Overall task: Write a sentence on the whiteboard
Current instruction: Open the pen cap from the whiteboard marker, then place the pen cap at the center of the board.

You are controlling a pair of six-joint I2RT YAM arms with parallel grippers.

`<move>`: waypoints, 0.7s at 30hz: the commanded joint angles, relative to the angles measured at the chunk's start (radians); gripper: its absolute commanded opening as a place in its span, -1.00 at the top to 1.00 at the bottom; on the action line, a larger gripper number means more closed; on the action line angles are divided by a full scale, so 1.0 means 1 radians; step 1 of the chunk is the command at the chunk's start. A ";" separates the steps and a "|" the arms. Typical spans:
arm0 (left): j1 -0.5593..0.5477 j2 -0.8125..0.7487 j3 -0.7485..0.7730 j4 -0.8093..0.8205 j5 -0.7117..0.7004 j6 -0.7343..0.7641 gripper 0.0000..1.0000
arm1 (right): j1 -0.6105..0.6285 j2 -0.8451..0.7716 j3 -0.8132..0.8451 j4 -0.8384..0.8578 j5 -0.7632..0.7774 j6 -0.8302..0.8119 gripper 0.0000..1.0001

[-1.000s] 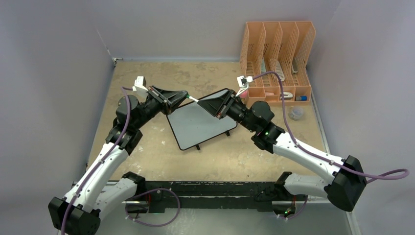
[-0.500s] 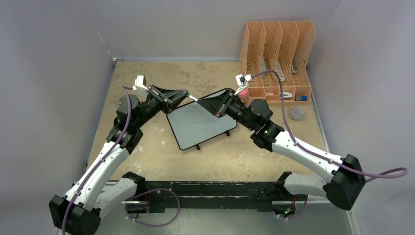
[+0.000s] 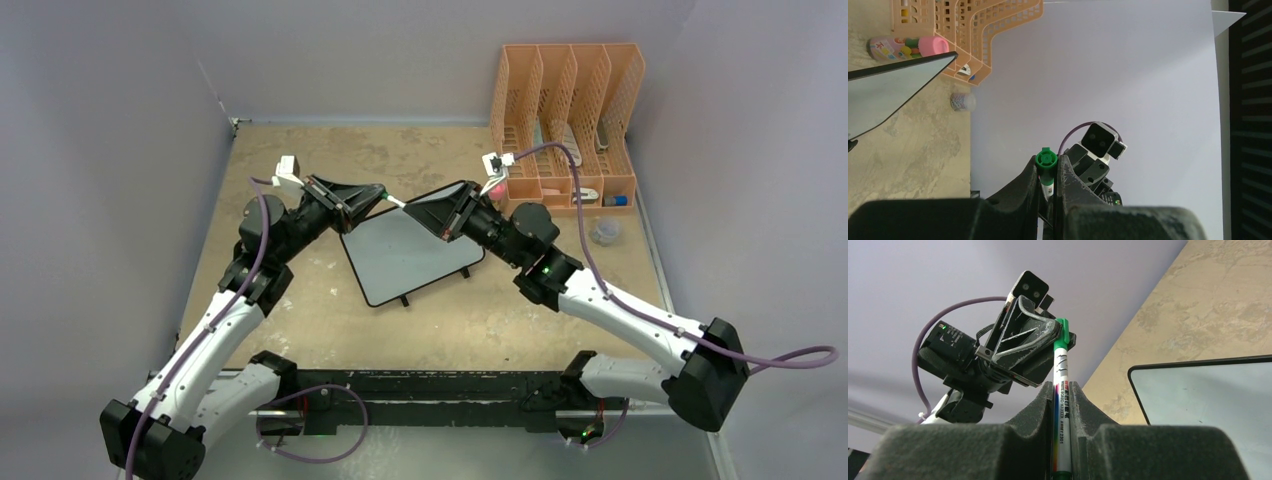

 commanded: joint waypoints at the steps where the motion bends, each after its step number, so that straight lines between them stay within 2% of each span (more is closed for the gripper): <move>1: 0.044 -0.020 -0.013 0.069 -0.135 -0.010 1.00 | -0.001 -0.079 -0.013 0.040 -0.013 -0.012 1.00; 15: 0.103 -0.025 -0.008 0.120 -0.351 -0.009 1.00 | -0.001 -0.166 -0.065 0.011 0.015 -0.028 1.00; 18: 0.106 -0.014 0.017 0.099 -0.351 0.037 1.00 | -0.001 -0.180 -0.068 -0.001 0.027 -0.041 1.00; 21: 0.107 0.007 0.077 0.004 -0.284 0.148 1.00 | -0.002 -0.194 -0.052 -0.047 0.081 -0.081 1.00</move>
